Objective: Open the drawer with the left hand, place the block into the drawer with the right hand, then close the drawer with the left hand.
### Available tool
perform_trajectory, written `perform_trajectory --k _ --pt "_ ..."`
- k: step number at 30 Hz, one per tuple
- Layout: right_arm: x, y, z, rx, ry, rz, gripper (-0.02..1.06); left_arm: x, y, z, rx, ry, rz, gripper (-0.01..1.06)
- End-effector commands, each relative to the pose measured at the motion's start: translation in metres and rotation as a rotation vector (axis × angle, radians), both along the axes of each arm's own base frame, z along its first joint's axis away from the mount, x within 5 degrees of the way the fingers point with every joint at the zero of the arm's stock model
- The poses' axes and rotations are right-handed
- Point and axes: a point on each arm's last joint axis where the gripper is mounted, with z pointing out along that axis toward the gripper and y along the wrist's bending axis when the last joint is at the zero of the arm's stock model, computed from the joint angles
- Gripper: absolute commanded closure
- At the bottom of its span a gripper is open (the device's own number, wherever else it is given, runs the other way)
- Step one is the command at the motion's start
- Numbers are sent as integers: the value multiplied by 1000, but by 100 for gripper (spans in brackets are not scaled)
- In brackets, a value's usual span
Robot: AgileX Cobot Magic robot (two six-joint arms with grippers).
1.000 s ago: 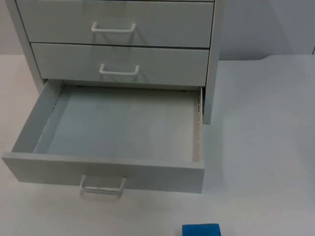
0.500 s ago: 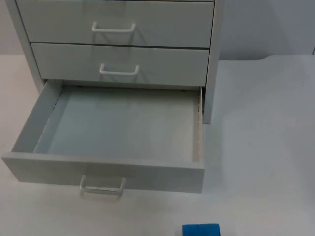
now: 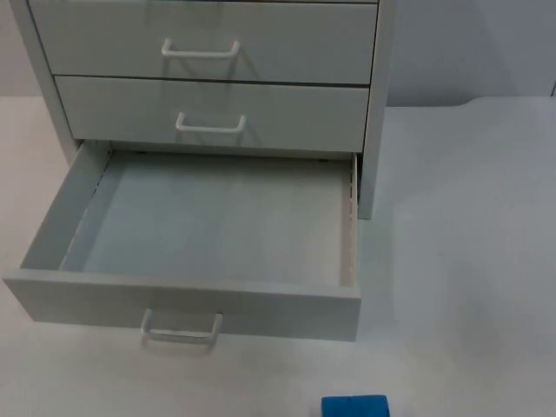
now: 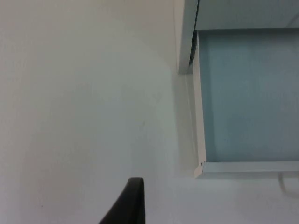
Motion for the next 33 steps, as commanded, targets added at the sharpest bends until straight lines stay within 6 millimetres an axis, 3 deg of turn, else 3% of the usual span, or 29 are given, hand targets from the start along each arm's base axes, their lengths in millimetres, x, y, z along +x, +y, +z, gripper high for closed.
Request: perform_trajectory --k 1,3,7,8,13,18,33 --pt "-3 21 -6 -12 -1 106 -1 -1 -2 1 -11 1 -10 0" --pt "-3 30 -11 -26 2 147 -1 -1 -2 1 -11 1 -10 0" --pt "1 66 -42 -161 46 292 -1 -1 -2 1 -11 1 -10 0" --pt "1 66 -42 -161 46 292 -1 -1 -2 1 -11 1 -10 0" --pt "18 107 -64 -310 110 466 -1 -1 -2 1 -11 1 -10 0" --pt "28 135 -80 -388 113 620 -1 -1 -2 1 -11 1 -10 0" --pt "53 165 -127 -529 99 785 -1 -1 -2 1 -16 -5 -8 0"
